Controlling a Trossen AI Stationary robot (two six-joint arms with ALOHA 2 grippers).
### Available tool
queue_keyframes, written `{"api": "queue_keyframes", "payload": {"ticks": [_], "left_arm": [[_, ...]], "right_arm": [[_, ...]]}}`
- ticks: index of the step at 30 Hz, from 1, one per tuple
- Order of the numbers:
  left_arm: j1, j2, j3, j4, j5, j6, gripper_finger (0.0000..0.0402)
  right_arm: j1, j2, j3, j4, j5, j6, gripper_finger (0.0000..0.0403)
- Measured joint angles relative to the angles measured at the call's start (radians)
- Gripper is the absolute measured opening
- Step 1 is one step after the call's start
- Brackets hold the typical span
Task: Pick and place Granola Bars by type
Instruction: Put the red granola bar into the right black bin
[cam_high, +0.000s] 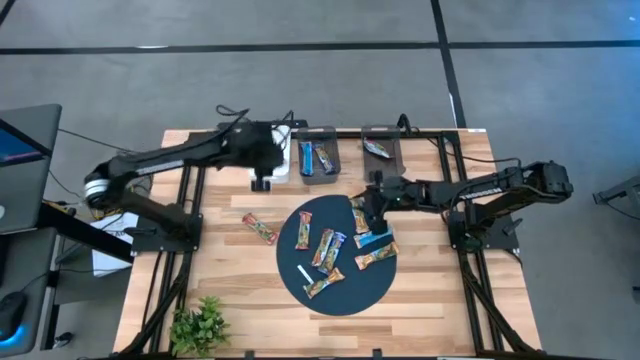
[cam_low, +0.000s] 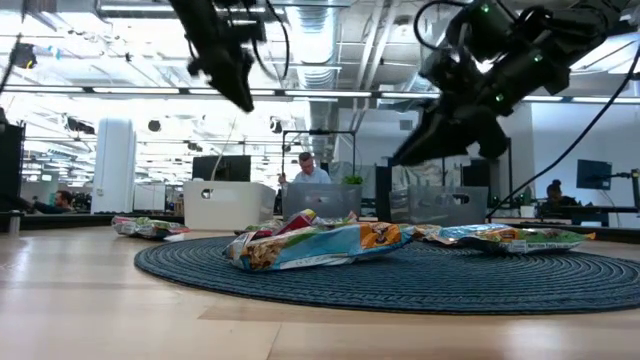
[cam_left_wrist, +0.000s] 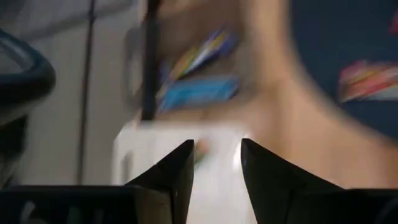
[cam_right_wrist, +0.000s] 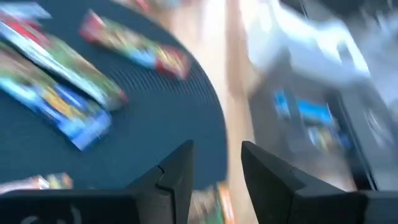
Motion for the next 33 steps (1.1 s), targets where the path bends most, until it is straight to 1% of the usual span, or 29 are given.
{"api": "queue_keyframes", "payload": {"ticks": [2,5,7,11,17,20,22,25,29,33], "left_arm": [[-0.039,-0.06,-0.056,0.064,0.079,-0.001,0.0127],[-0.102,-0.148,-0.17,0.192,0.119,0.009,0.0127],[-0.138,-0.2,-0.254,0.265,0.118,0.014,0.0127],[-0.2,-0.295,-0.421,0.456,0.117,0.008,0.0127],[-0.266,-0.394,-0.631,0.711,0.094,0.007,0.0127],[-0.283,-0.424,-0.719,0.808,0.089,-0.009,0.0127],[-0.291,-0.436,-0.774,0.86,0.092,-0.012,0.0127],[-0.303,-0.45,-0.813,0.925,0.069,0.051,0.0127],[-0.301,-0.462,-0.814,0.963,0.061,0.053,0.0127],[-0.302,-0.464,-0.814,0.967,0.069,0.054,0.0127]], "right_arm": [[0.004,0.016,0.0,0.058,-0.094,-0.035,0.0127],[0.013,0.058,0.023,0.107,-0.203,-0.058,0.0127],[0.023,0.099,0.047,0.096,-0.223,-0.089,0.0127],[0.049,0.208,0.131,0.082,-0.229,-0.142,0.0127],[0.078,0.367,0.317,-0.109,-0.297,-0.173,0.0127],[0.09,0.442,0.41,-0.221,-0.332,-0.174,0.0127],[0.097,0.491,0.473,-0.28,-0.337,-0.175,0.0127],[0.106,0.548,0.555,-0.362,-0.355,-0.189,0.0127],[0.108,0.608,0.628,-0.44,-0.379,-0.2,0.0127],[0.102,0.637,0.664,-0.467,-0.379,-0.2,0.0128]]}}
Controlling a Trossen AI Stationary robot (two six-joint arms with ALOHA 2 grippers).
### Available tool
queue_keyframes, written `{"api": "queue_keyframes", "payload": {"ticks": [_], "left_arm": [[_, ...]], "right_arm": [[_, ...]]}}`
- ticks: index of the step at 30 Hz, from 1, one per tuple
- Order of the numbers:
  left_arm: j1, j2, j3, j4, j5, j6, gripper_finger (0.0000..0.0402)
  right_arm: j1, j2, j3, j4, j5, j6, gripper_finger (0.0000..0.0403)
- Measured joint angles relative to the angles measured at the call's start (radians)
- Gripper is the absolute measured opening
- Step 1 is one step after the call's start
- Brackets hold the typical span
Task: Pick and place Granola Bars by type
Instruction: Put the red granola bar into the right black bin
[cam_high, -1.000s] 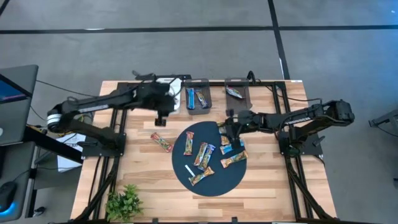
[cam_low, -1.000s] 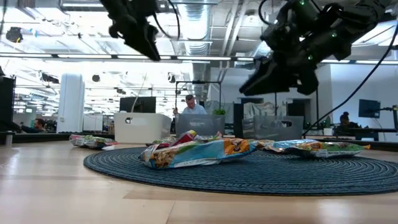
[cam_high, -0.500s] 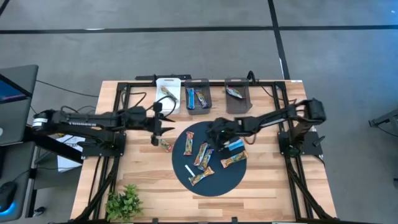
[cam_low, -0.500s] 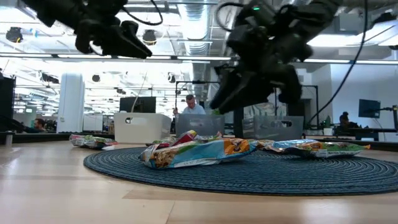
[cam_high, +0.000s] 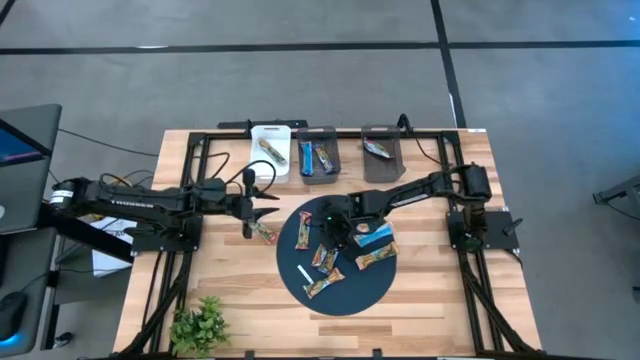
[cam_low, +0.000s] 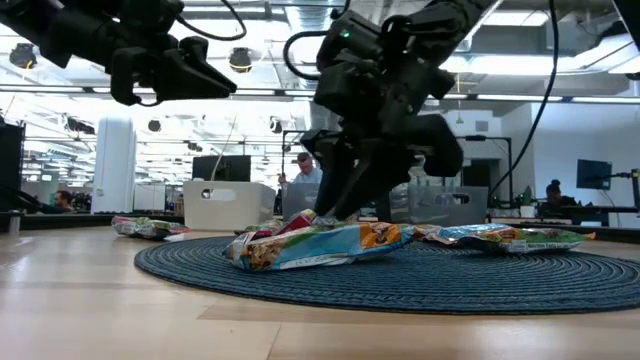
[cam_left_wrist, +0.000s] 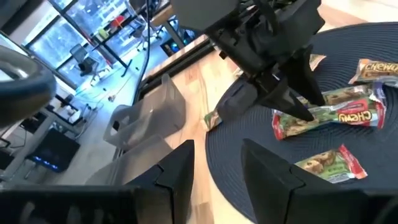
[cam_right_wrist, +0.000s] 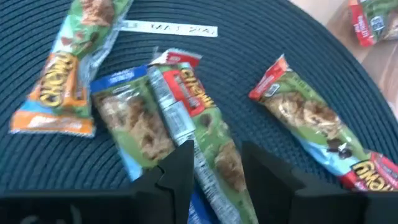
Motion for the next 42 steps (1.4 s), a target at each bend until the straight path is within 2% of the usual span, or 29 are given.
{"api": "queue_keyframes", "payload": {"ticks": [6,12,24,35,42], "left_arm": [[0.0,0.0,0.0,-0.002,0.0,-0.001,0.0127],[0.0,0.0,0.0,0.0,0.0,-0.002,0.0127],[0.0,0.001,0.0,0.0,-0.001,-0.002,0.0127],[0.0,0.001,0.0,0.0,-0.001,-0.001,0.0127],[0.0,0.001,0.0,-0.008,-0.003,-0.001,0.0127]], "right_arm": [[-0.008,0.006,0.005,-0.026,0.029,0.008,0.0128],[-0.015,0.006,0.005,-0.028,0.037,0.015,0.0111],[-0.015,0.004,0.005,-0.034,0.051,0.008,0.0007],[-0.015,-0.006,0.005,-0.047,0.059,0.008,0.0001],[-0.007,-0.057,0.004,-0.1,0.19,0.012,0.0]]}}
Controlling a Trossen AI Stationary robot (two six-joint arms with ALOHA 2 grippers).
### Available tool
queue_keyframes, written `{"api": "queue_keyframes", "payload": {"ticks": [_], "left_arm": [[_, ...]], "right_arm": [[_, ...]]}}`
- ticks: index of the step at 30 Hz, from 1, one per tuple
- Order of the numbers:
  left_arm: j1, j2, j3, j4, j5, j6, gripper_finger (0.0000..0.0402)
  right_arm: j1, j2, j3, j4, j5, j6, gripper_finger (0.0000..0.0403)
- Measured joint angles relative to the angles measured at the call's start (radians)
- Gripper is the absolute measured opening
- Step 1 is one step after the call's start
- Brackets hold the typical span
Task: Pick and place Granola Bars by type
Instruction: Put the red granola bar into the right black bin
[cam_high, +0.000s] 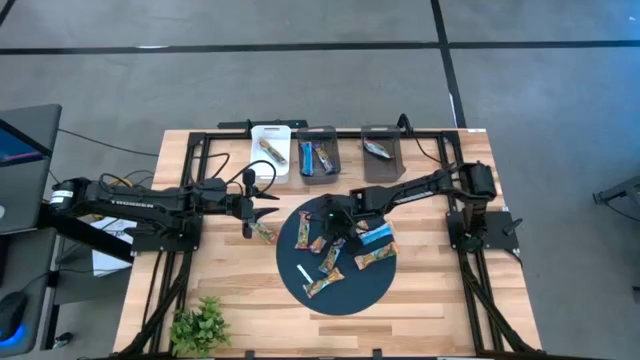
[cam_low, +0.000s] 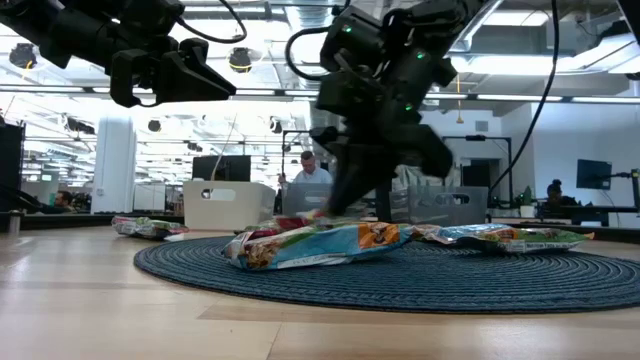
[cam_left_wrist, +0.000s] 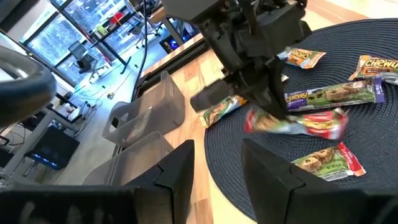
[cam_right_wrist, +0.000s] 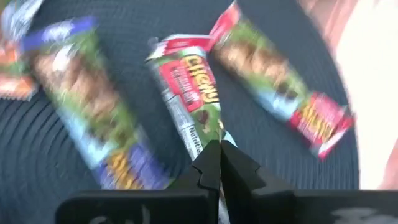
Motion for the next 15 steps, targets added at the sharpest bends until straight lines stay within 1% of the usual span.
{"api": "queue_keyframes", "payload": {"ticks": [4,8,12,15], "left_arm": [[0.0,0.0,0.0,-0.002,-0.005,0.001,0.0127],[0.0,0.0,0.001,-0.004,-0.005,0.004,0.0127],[0.0,0.0,0.001,-0.006,-0.006,0.005,0.0127],[0.0,0.0,0.001,-0.006,-0.006,0.005,0.0127]], "right_arm": [[0.001,-0.056,0.002,-0.031,0.036,0.012,0.0],[0.008,-0.121,0.001,-0.073,0.102,0.026,0.0],[0.02,-0.193,0.001,-0.137,0.205,0.052,0.0],[0.021,-0.247,0.002,-0.196,0.309,0.082,0.0]]}}
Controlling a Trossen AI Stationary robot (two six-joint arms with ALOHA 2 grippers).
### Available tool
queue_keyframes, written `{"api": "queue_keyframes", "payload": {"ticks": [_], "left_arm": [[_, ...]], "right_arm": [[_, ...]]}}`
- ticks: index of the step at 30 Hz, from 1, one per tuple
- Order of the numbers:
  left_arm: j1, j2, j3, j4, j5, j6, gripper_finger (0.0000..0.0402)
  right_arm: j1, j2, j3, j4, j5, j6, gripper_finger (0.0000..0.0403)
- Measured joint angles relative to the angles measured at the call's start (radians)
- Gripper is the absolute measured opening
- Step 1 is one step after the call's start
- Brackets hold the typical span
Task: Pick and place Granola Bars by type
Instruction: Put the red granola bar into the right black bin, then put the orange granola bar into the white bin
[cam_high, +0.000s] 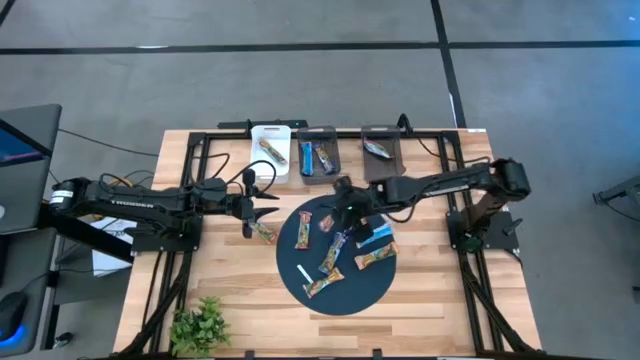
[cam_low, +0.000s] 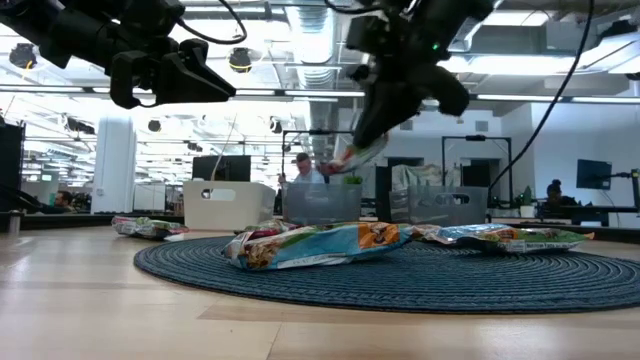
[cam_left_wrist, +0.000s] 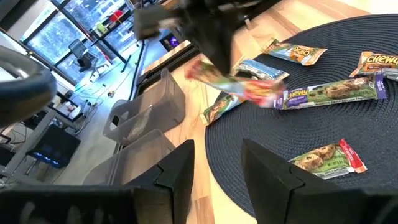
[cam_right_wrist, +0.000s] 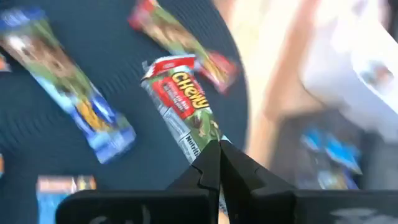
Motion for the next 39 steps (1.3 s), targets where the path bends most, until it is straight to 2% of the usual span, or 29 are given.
{"api": "queue_keyframes", "payload": {"ticks": [8,11,13,20,26,33,39], "left_arm": [[0.0,0.0,0.0,0.004,0.0,0.0,0.0127],[0.0,0.0,0.0,0.005,0.0,0.001,0.0127],[0.0,0.0,0.0,0.007,0.0,0.006,0.0127],[0.0,0.0,0.0,0.011,0.0,0.011,0.0127],[0.0,0.0,0.0,0.01,0.0,0.012,0.0127],[0.0,0.0,0.0,0.006,0.0,0.012,0.0127],[0.0,0.0,0.0,0.006,0.0,0.005,0.0127]], "right_arm": [[-0.064,-0.131,0.0,-0.227,0.323,0.149,0.0],[-0.131,-0.166,0.0,-0.293,0.406,0.207,0.0],[-0.189,-0.177,0.0,-0.325,0.425,0.228,0.0],[-0.43,-0.14,-0.001,-0.304,0.41,0.211,0.0],[-0.583,-0.063,-0.001,-0.232,0.274,0.17,0.0],[-0.618,0.014,-0.001,-0.159,0.231,0.19,0.0],[-0.606,0.011,-0.001,-0.148,0.225,0.222,0.0]]}}
